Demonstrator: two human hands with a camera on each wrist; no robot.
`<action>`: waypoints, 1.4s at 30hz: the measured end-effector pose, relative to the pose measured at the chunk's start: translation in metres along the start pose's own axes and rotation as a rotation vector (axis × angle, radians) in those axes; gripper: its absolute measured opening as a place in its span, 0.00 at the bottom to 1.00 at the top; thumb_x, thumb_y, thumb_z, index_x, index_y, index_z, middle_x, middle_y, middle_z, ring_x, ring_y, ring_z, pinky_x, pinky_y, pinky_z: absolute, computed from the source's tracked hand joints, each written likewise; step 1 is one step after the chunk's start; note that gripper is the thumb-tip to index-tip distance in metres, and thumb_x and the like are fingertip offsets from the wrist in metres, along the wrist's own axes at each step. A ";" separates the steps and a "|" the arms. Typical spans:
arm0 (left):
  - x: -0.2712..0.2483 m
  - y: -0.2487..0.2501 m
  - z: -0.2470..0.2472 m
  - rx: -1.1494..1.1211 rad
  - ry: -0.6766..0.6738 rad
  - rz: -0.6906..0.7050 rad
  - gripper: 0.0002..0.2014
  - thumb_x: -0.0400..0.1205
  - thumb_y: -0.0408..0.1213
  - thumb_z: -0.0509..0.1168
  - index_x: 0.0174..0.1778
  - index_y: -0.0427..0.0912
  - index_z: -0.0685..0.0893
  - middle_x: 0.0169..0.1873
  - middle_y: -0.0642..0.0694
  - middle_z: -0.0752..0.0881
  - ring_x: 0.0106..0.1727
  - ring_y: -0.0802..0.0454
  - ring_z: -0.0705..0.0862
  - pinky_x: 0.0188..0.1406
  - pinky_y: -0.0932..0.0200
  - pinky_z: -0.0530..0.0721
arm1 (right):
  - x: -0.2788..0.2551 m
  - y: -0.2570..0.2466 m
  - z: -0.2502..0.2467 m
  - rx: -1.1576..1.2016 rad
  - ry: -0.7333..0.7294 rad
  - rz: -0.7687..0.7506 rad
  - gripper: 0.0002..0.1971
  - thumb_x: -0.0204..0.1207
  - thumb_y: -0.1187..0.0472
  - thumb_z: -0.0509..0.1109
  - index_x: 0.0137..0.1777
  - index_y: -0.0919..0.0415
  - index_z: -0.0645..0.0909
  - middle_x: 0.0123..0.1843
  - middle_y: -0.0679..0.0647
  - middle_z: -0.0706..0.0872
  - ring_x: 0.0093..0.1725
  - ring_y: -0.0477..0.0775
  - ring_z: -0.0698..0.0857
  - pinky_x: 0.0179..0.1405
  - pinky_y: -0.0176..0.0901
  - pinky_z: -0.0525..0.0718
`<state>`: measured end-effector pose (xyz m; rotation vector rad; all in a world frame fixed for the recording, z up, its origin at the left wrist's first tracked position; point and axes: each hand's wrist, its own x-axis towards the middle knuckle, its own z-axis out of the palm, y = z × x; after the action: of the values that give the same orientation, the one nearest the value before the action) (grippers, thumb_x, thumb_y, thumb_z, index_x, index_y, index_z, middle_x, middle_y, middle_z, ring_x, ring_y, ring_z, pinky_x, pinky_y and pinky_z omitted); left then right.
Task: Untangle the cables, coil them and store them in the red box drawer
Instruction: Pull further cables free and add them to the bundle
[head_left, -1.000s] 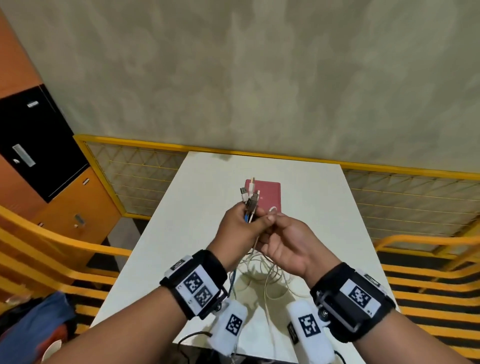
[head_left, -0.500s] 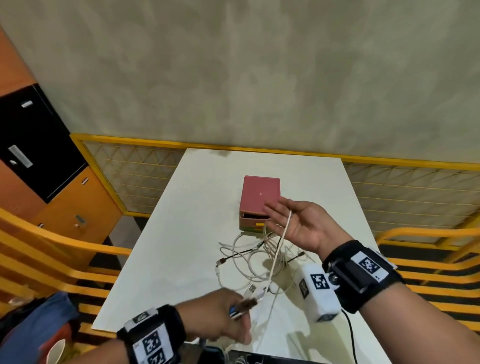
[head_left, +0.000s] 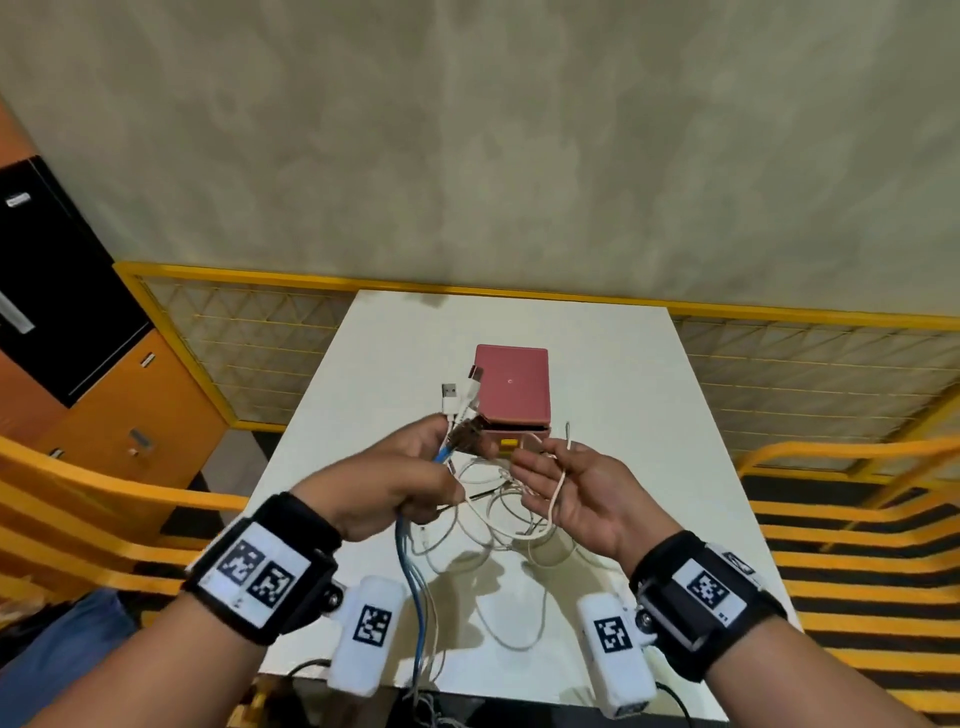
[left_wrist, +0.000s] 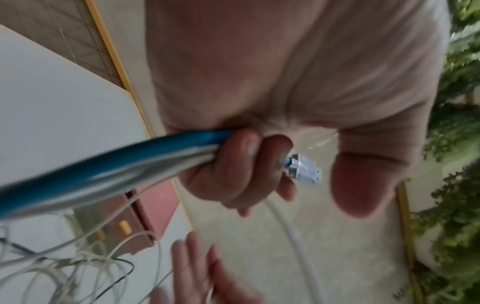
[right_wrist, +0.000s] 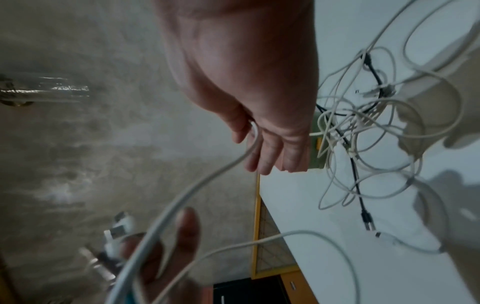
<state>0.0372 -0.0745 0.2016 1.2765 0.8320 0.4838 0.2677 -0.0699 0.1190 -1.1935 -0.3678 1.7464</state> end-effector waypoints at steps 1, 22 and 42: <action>0.000 0.005 -0.002 -0.034 -0.034 -0.010 0.26 0.70 0.31 0.70 0.66 0.31 0.77 0.36 0.42 0.79 0.25 0.53 0.60 0.22 0.59 0.55 | 0.000 0.001 -0.005 -0.007 0.028 -0.007 0.10 0.89 0.62 0.52 0.58 0.59 0.76 0.49 0.63 0.93 0.49 0.59 0.93 0.43 0.53 0.85; 0.054 -0.080 0.061 0.042 0.413 -0.152 0.10 0.77 0.30 0.72 0.35 0.43 0.77 0.18 0.53 0.69 0.15 0.58 0.63 0.16 0.70 0.59 | -0.009 0.032 0.019 0.015 -0.027 0.134 0.11 0.87 0.59 0.56 0.52 0.60 0.79 0.37 0.58 0.85 0.26 0.54 0.85 0.29 0.42 0.79; 0.033 -0.067 0.046 0.025 0.497 0.003 0.07 0.76 0.33 0.76 0.41 0.40 0.83 0.27 0.51 0.81 0.20 0.60 0.73 0.17 0.67 0.69 | -0.015 0.039 0.017 0.131 -0.092 0.113 0.11 0.86 0.57 0.57 0.50 0.59 0.80 0.43 0.60 0.91 0.41 0.58 0.89 0.43 0.52 0.82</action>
<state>0.0846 -0.0964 0.1314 1.1951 1.2522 0.8128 0.2333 -0.0973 0.1091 -1.0603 -0.2404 1.8973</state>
